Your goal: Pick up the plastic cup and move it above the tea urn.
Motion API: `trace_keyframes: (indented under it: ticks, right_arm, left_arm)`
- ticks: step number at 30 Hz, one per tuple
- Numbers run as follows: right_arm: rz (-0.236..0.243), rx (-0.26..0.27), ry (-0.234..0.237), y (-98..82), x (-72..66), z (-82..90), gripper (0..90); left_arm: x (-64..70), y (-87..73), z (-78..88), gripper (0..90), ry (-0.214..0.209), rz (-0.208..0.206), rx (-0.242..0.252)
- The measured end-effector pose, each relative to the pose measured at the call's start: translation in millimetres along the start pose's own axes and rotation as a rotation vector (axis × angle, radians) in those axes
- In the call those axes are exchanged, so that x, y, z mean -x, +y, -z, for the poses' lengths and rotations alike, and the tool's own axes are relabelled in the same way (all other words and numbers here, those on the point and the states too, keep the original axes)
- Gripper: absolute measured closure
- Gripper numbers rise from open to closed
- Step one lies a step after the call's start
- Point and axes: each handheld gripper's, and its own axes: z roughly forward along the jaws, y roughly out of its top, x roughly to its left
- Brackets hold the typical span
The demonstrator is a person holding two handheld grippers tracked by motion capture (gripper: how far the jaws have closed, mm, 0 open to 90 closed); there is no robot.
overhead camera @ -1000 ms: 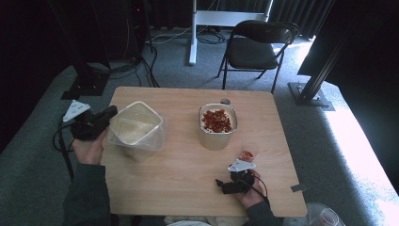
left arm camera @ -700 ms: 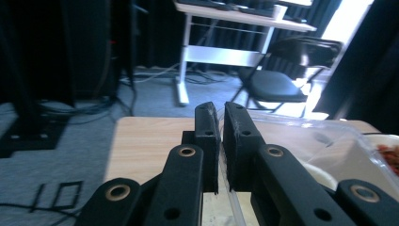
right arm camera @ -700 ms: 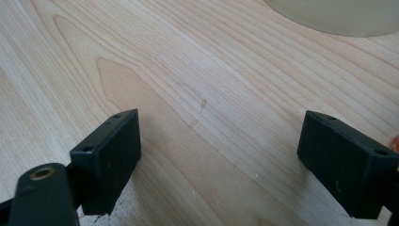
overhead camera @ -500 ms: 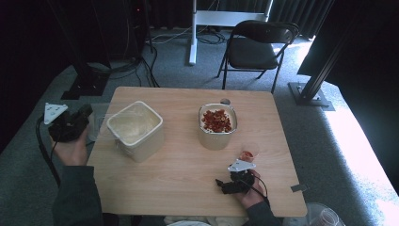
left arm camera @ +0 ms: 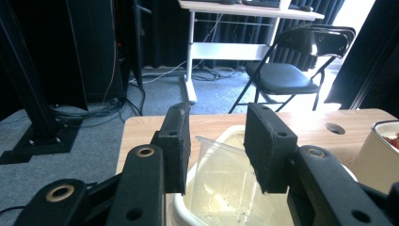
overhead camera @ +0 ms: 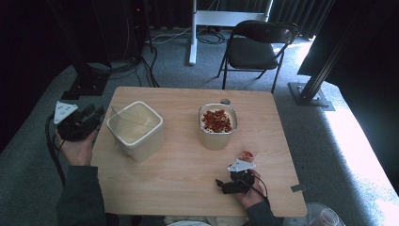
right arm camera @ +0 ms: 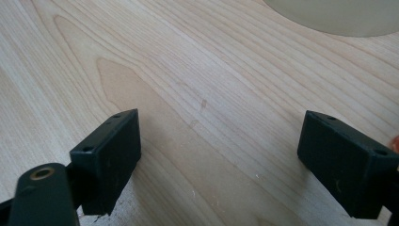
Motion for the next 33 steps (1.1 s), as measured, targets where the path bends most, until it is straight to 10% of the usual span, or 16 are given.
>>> trace_keyframes:
  ticks: [11,18,33]
  right_arm:
    - [0.0,0.0,0.0,0.0,0.1,0.0,13.2]
    - [0.002,-0.002,0.0,0.0,0.2,0.1,13.2]
    - [0.0,-0.001,-0.002,0.2,0.1,-0.2,13.2]
  left_arm:
    - [9.6,-9.9,-8.6,58.3,-0.04,0.012,-0.047]
    - [33.9,-22.7,-22.3,58.7,-0.116,-0.05,-0.11]
    - [36.3,-30.0,-27.9,57.8,-0.149,-0.051,-0.138]
